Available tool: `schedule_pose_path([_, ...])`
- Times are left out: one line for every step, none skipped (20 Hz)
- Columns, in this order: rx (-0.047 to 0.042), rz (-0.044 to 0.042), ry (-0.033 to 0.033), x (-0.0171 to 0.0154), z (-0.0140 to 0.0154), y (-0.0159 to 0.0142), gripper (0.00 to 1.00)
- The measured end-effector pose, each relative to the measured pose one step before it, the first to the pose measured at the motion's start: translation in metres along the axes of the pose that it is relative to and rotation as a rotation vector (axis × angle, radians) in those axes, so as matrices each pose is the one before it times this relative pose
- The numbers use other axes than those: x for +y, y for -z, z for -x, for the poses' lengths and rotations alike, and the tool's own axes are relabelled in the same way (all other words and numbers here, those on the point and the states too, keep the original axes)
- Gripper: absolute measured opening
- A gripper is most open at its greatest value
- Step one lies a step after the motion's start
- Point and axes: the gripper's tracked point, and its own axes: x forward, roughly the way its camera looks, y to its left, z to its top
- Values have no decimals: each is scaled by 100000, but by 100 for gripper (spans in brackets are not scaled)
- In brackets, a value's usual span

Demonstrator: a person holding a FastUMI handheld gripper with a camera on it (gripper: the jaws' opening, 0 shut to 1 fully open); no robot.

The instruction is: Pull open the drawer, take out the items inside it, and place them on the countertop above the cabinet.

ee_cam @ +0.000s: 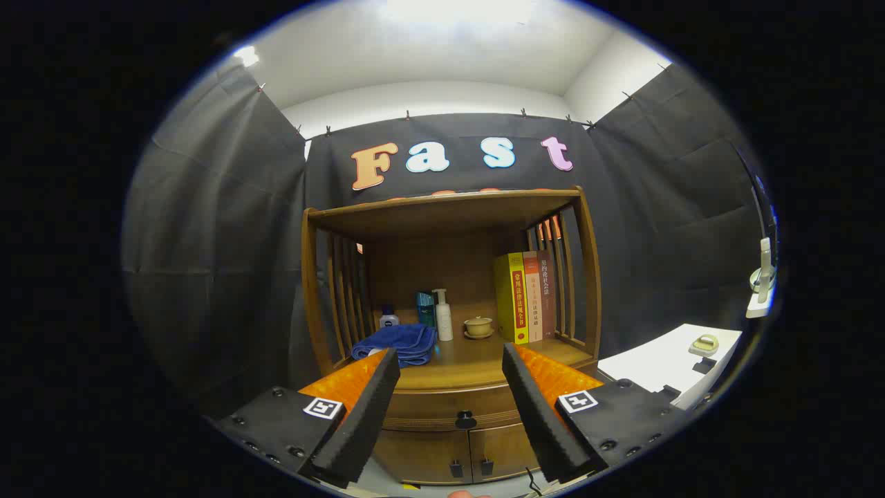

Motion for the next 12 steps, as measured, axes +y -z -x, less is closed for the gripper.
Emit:
schedule_pose_path([-33,-134,175,-92,23,-26,98])
schedule_pose_path([-106,-43,164,5,127,-73,98])
schedule_pose_path([-73,27,152,53,27,-20,98])
schedule_pose_path([-32,-17,65,-21,-82,-68,98])
schedule_pose_path([-5,-41,-42,26,-28,80,98])
schedule_pose_path([-47,20,-57,13,67,6,98])
schedule_pose_path([-63,96,-45,-15,3,-11,98])
schedule_pose_path([-19,125,54,107,132,-20,98])
schedule_pose_path([127,35,112,-22,-57,25,98])
schedule_pose_path([227,-35,65,31,101,36,98])
schedule_pose_path([180,-35,-100,17,4,23,98])
schedule_pose_path([164,65,-18,72,24,-49,98])
